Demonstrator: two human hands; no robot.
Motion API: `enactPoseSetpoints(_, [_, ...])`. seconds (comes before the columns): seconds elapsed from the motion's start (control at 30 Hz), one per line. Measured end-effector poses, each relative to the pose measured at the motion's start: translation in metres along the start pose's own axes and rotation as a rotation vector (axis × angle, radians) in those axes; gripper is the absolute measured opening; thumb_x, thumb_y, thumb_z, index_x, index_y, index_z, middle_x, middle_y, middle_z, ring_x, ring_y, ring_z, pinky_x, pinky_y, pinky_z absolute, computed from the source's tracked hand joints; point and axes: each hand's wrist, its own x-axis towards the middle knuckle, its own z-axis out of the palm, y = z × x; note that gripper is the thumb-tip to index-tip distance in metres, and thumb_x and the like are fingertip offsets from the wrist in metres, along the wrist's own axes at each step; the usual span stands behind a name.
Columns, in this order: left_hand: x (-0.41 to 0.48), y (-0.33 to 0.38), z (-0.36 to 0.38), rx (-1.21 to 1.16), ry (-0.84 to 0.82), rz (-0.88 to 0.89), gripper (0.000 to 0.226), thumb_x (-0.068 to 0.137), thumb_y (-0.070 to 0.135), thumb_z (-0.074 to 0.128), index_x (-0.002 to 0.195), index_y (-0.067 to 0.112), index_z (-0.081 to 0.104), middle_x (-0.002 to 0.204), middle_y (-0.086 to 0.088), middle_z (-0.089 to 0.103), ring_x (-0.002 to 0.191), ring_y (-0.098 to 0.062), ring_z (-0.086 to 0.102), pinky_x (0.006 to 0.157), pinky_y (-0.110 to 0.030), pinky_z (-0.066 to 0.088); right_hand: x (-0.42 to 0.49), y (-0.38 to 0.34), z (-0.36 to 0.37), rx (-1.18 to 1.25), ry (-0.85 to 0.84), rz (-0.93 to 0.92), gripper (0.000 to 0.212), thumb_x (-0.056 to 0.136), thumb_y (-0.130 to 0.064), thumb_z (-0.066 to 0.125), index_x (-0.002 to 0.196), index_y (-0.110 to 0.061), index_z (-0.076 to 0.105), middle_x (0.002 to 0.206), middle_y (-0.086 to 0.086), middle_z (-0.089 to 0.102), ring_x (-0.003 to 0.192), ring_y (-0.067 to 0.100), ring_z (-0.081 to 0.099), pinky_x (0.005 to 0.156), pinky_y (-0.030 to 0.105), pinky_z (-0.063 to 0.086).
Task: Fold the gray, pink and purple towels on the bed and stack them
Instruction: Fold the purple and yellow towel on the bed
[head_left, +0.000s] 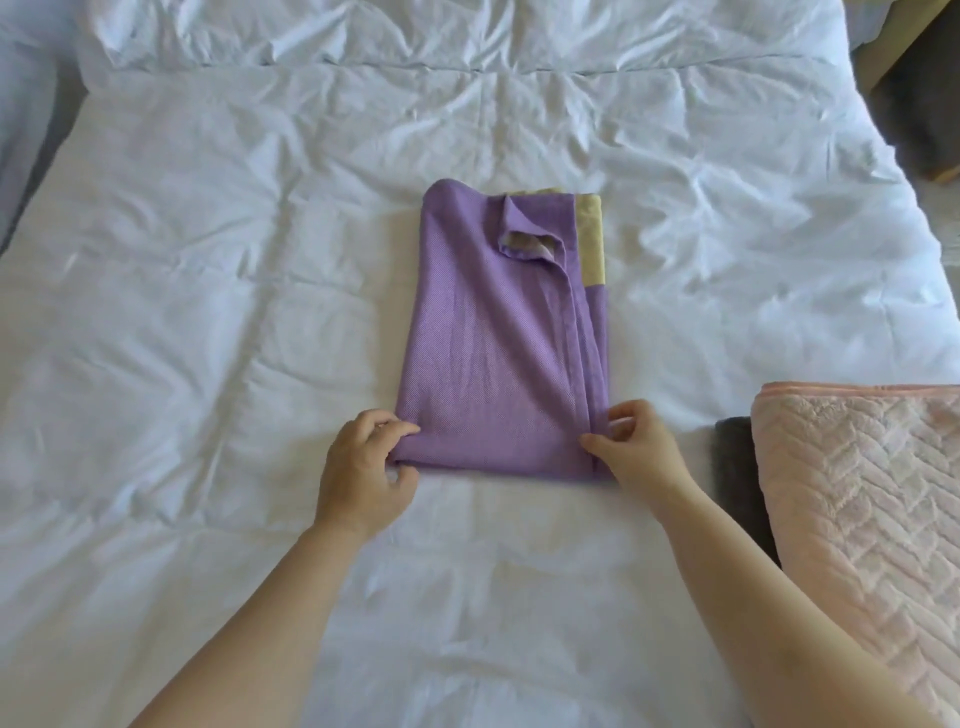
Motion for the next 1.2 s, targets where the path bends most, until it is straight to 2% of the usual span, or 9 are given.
enactPoseSetpoints(0.1, [0.027,0.001,-0.006,-0.097,0.06,-0.066,0.043,0.07,0.034,0.047,0.1,0.015,0.072,0.112,-0.005,0.058,0.102,-0.026,0.056,0.095,-0.037,0.042,0.019,-0.025,0.004,-0.099,0.152,-0.165,0.034,0.078,-0.031,0.072,0.103,-0.022,0.051,0.103,-0.004,0.05,0.092,0.018,0.056,0.08,0.032,0.046])
enactPoseSetpoints(0.3, [0.114,0.007,0.011,0.061,-0.016,-0.088,0.048,0.093,0.034,0.054,0.14,0.022,0.047,0.154,-0.006,0.031,0.138,-0.028,0.032,0.112,-0.041,0.025,0.08,-0.09,0.027,-0.221,0.238,-0.402,0.04,0.082,-0.025,0.067,0.118,-0.012,0.054,0.122,0.009,0.049,0.114,0.029,0.046,0.099,0.039,0.039])
enactPoseSetpoints(0.47, [0.177,0.004,0.025,0.102,-0.079,0.004,0.055,0.097,0.043,0.041,0.149,0.028,0.028,0.161,-0.001,0.01,0.146,-0.024,0.016,0.117,-0.039,0.016,0.149,-0.139,0.04,-0.556,0.276,-0.57,0.059,0.081,-0.029,0.065,0.135,-0.023,0.042,0.14,0.001,0.04,0.129,0.029,0.032,0.105,0.039,0.029])
enactPoseSetpoints(0.57, [0.204,0.006,0.031,0.089,-0.071,0.059,0.055,0.097,0.043,0.04,0.149,0.028,0.028,0.161,0.0,0.008,0.146,-0.022,0.016,0.117,-0.039,0.016,0.186,-0.155,0.04,-0.747,0.257,-0.613,0.031,0.091,-0.03,0.051,0.121,-0.023,0.055,0.124,0.002,0.054,0.119,0.027,0.043,0.096,0.037,0.031])
enactPoseSetpoints(0.67, [0.23,0.006,0.034,0.025,-0.035,0.071,0.056,0.096,0.041,0.044,0.148,0.026,0.029,0.161,-0.002,0.012,0.145,-0.023,0.018,0.117,-0.04,0.019,0.212,-0.16,0.023,-0.374,0.288,-0.381,0.023,0.093,-0.019,0.039,0.106,-0.014,0.058,0.099,0.005,0.058,0.082,0.027,0.051,0.069,0.033,0.036])
enactPoseSetpoints(0.83, [0.287,0.002,0.034,-0.043,0.012,0.035,0.056,0.096,0.037,0.048,0.147,0.019,0.033,0.157,-0.007,0.026,0.143,-0.026,0.025,0.116,-0.038,0.02,0.234,-0.159,0.004,0.289,0.174,0.048,0.024,0.088,-0.006,0.041,0.097,-0.007,0.064,0.083,0.011,0.057,0.067,0.023,0.054,0.056,0.031,0.043])
enactPoseSetpoints(1.0, [0.339,-0.004,0.028,-0.143,-0.069,-0.026,0.048,0.094,0.039,0.053,0.138,0.021,0.047,0.136,-0.004,0.055,0.127,-0.027,0.048,0.106,-0.041,0.038,0.232,-0.168,0.009,0.226,0.093,-0.077,0.018,0.087,-0.034,0.061,0.091,-0.017,0.061,0.076,-0.003,0.06,0.068,0.012,0.057,0.063,0.024,0.044])
enactPoseSetpoints(1.13, [0.365,-0.005,0.019,-0.268,-0.2,-0.035,0.024,0.087,0.042,0.064,0.105,0.027,0.065,0.111,0.002,0.067,0.105,-0.018,0.06,0.097,-0.035,0.045,0.229,-0.182,0.012,0.391,-0.199,-0.038,0.021,0.08,-0.008,0.073,0.1,-0.008,0.068,0.098,0.01,0.073,0.093,0.025,0.069,0.083,0.036,0.057])
enactPoseSetpoints(1.2, [0.371,-0.002,0.012,-0.463,-0.315,-0.067,0.015,0.088,0.037,0.065,0.086,0.023,0.061,0.094,0.0,0.062,0.088,-0.017,0.055,0.083,-0.027,0.044,0.227,-0.187,0.006,0.471,-0.268,-0.037,0.017,0.081,-0.002,0.069,0.096,-0.011,0.071,0.092,0.006,0.075,0.092,0.024,0.07,0.078,0.034,0.059])
